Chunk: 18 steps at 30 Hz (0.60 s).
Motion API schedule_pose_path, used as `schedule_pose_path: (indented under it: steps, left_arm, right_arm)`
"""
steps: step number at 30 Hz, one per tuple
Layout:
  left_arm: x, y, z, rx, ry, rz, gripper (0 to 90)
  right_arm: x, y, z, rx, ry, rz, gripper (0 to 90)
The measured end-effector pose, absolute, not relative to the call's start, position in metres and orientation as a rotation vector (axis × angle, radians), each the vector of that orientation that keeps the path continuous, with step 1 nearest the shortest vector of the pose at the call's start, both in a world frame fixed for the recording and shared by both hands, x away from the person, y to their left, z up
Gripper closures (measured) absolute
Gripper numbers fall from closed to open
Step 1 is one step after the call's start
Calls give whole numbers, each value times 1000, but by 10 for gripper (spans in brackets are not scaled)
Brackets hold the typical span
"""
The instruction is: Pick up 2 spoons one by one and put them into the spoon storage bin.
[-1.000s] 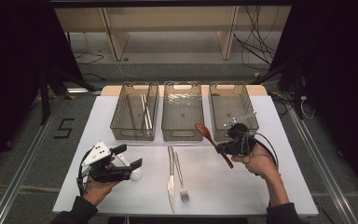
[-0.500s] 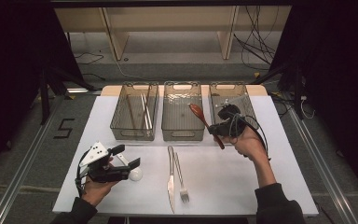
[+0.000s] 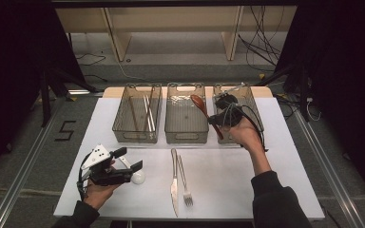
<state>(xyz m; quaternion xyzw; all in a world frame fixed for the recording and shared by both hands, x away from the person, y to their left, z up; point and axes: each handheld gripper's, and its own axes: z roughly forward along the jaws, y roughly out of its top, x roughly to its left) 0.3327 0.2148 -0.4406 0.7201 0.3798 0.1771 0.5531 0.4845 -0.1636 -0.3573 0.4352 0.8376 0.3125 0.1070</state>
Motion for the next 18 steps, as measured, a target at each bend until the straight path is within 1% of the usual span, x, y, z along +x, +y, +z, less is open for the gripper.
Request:
schedule_pose_path:
  steps: [18]
  left_arm:
    - [333, 214, -442, 1704, 898, 419, 160]
  right_arm:
    - [520, -133, -358, 1304, 2472, 840, 812]
